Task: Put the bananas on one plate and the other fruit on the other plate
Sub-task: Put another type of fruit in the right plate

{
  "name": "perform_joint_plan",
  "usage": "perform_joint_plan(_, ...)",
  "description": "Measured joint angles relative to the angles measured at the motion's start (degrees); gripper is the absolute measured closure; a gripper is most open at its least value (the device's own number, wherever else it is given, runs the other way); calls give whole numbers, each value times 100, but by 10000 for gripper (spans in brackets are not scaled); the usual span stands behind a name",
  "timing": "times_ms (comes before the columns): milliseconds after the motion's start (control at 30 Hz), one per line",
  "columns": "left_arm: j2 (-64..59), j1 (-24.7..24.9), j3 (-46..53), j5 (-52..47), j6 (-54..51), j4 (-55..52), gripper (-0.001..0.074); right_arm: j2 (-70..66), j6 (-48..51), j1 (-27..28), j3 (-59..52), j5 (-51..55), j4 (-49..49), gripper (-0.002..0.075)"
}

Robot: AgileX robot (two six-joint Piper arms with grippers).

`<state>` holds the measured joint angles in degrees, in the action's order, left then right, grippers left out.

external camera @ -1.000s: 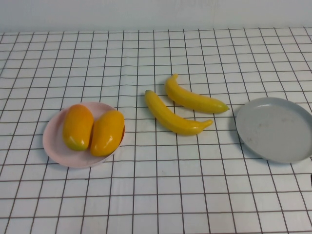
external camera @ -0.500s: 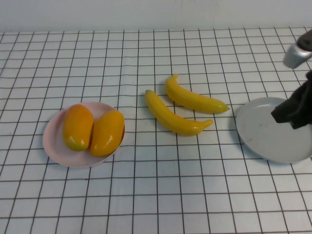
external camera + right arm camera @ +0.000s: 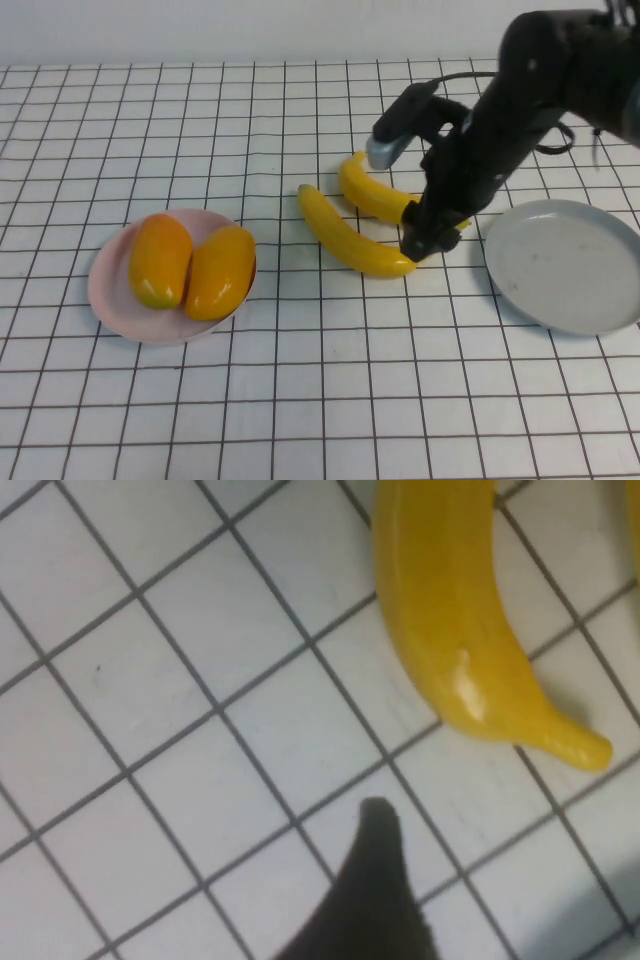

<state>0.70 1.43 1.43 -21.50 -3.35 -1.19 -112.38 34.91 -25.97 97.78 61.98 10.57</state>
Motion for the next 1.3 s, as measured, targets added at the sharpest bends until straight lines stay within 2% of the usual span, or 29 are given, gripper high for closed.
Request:
perform_joint_plan(100, 0, 0, 0, 0, 0, 0, 737, -532, 559, -206, 541, 104, -22, 150)
perform_joint_plan(433, 0, 0, 0, 0, -22, 0, 737, -1889, 783, -381, 1687, -57, 239, 144)
perform_joint_plan(500, 0, 0, 0, 0, -22, 0, 737, -2006, 766, -381, 1691, -136, 239, 169)
perform_joint_plan(600, 0, 0, 0, 0, -22, 0, 737, -2044, 507, -381, 1701, -294, 228, 261)
perform_joint_plan(700, 0, 0, 0, 0, -22, 0, 737, -2044, 320, -381, 1914, -220, 220, 421)
perform_joint_plan(900, 0, 0, 0, 0, -22, 0, 737, -1656, -273, -360, 2398, 713, 40, 410)
perform_joint_plan(1033, 0, 0, 0, 0, -22, 0, 737, -897, -1162, -68, 1884, 776, -386, 410)
perform_joint_plan(1200, 0, 0, 0, 0, -22, 0, 737, 111, -1645, 888, 278, 775, -589, 410)
perform_joint_plan(1300, 0, 0, 0, 0, -22, 0, 737, 517, -1785, 1540, -813, 399, -675, 410)
